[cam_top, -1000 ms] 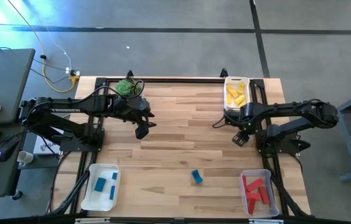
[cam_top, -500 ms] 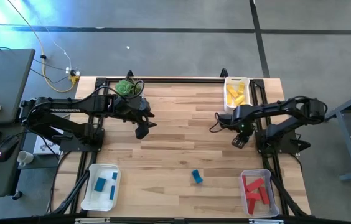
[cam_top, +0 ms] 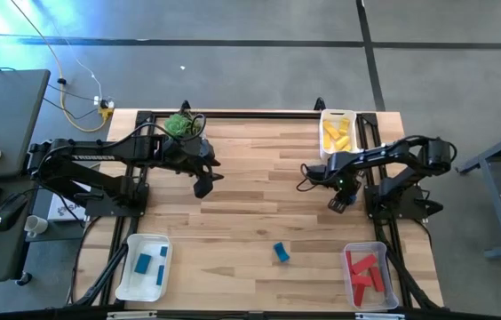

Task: Sort & place blocks by color
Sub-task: Put the blue block into the bottom white bin

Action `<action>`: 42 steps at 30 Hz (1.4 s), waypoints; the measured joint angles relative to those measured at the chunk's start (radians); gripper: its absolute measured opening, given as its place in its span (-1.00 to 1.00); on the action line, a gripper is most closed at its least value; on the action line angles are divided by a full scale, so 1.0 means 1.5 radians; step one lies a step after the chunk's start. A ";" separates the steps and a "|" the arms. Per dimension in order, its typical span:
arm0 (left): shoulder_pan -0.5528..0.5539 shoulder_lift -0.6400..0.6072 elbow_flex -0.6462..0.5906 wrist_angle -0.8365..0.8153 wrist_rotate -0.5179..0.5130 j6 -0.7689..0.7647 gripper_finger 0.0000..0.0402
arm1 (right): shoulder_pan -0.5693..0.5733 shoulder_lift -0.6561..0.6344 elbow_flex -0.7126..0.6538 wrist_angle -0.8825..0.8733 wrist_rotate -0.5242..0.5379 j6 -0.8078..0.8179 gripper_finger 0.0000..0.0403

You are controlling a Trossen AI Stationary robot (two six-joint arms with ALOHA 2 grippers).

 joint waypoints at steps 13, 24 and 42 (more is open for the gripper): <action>0.000 0.000 0.000 0.000 0.000 0.000 0.04 | 0.001 0.002 0.023 0.002 -0.075 0.067 -0.49; 0.000 0.000 0.000 0.000 0.000 0.000 0.04 | 0.035 0.002 0.257 0.043 -0.064 0.102 -0.49; -0.038 0.000 0.000 0.138 0.002 0.166 0.04 | 0.110 0.002 0.503 0.285 -0.034 0.202 -0.49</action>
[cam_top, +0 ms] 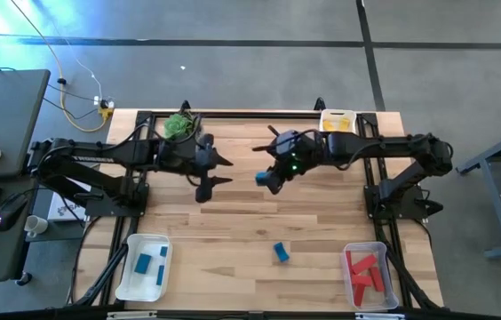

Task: Sort & place blocks by color
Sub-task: Put the blue block into the bottom white bin

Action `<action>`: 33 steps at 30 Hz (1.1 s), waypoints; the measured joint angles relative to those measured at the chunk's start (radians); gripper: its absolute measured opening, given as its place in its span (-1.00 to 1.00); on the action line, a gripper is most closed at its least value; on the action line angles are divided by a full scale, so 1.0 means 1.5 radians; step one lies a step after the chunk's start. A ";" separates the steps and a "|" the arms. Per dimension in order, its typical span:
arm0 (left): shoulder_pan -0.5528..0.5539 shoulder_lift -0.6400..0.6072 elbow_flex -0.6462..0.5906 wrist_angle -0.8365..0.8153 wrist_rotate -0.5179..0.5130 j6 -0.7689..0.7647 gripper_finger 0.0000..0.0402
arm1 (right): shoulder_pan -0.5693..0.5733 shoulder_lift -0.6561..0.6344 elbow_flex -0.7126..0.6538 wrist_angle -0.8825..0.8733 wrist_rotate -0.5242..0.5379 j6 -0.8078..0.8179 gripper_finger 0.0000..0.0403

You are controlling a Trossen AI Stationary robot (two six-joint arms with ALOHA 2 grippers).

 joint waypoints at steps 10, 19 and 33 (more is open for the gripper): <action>-0.060 0.000 0.000 0.069 -0.029 0.091 0.04 | 0.052 0.000 0.000 0.158 0.012 0.091 -0.49; -0.110 0.000 0.000 0.092 -0.081 0.142 0.04 | 0.076 0.009 0.001 0.205 0.035 0.134 -0.49; -0.148 0.010 -0.001 0.081 -0.150 0.205 0.04 | 0.076 0.052 0.001 0.270 0.045 0.162 -0.49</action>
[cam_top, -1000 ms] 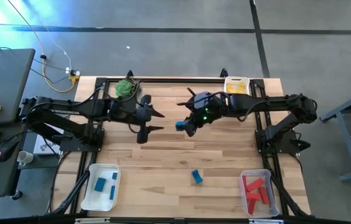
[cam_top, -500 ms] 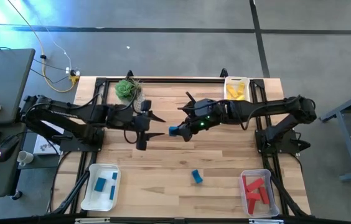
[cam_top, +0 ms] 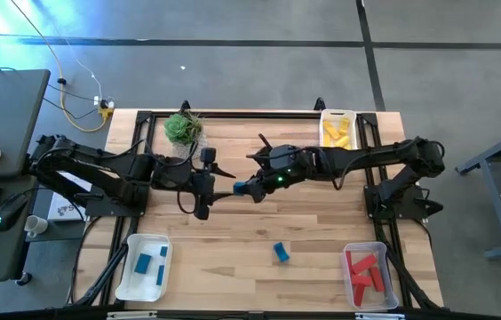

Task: Sort & place blocks by color
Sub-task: Put the blue block into the bottom white bin

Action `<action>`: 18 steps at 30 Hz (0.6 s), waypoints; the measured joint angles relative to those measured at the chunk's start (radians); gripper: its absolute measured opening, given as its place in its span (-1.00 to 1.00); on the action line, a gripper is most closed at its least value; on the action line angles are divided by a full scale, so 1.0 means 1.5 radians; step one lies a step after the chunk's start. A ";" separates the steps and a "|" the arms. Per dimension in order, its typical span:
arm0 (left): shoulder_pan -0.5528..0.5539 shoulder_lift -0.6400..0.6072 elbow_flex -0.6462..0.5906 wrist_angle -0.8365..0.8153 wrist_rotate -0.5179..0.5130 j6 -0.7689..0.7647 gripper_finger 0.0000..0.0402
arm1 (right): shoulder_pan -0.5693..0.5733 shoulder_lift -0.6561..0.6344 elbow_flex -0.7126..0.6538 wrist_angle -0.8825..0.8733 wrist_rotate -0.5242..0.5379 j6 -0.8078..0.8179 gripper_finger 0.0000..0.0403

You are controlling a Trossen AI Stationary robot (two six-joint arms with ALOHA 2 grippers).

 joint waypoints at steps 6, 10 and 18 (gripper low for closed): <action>0.001 0.002 0.000 -0.008 0.019 0.003 0.04 | -0.003 0.002 -0.001 0.003 0.018 -0.001 -0.49; 0.001 0.005 0.000 0.000 0.021 0.022 0.04 | -0.009 0.002 0.000 0.017 0.030 0.001 -0.49; 0.002 0.009 0.000 0.018 0.004 0.053 0.04 | -0.014 0.004 0.000 0.026 0.036 0.002 -0.49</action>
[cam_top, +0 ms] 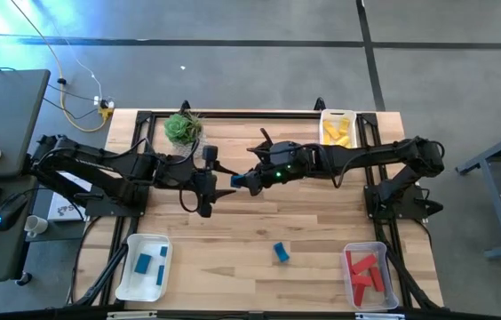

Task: Sort & place blocks by color
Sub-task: Put the blue block into the bottom white bin

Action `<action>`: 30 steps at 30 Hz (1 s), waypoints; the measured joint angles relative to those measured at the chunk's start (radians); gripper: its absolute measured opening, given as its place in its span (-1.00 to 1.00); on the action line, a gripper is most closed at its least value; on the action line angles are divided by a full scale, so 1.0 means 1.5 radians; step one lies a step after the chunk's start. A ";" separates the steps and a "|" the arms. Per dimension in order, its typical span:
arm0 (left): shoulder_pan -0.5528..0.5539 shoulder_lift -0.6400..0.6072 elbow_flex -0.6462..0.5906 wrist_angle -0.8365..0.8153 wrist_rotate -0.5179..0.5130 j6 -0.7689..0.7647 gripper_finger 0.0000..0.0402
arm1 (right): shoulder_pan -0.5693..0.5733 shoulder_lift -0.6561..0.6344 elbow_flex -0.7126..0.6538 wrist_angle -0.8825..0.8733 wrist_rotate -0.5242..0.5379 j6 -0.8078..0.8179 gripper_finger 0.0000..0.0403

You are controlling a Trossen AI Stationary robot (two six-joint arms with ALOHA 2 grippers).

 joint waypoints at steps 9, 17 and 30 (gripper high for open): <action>0.000 0.003 0.000 0.005 -0.018 -0.004 -0.01 | 0.000 0.001 0.000 0.003 0.013 0.015 -0.49; 0.000 0.003 0.000 0.008 -0.019 0.005 -0.39 | 0.000 0.003 0.000 0.002 0.006 0.020 -0.44; -0.001 0.004 0.001 -0.027 -0.003 -0.051 -0.46 | 0.005 0.004 0.000 0.003 0.028 -0.038 -0.14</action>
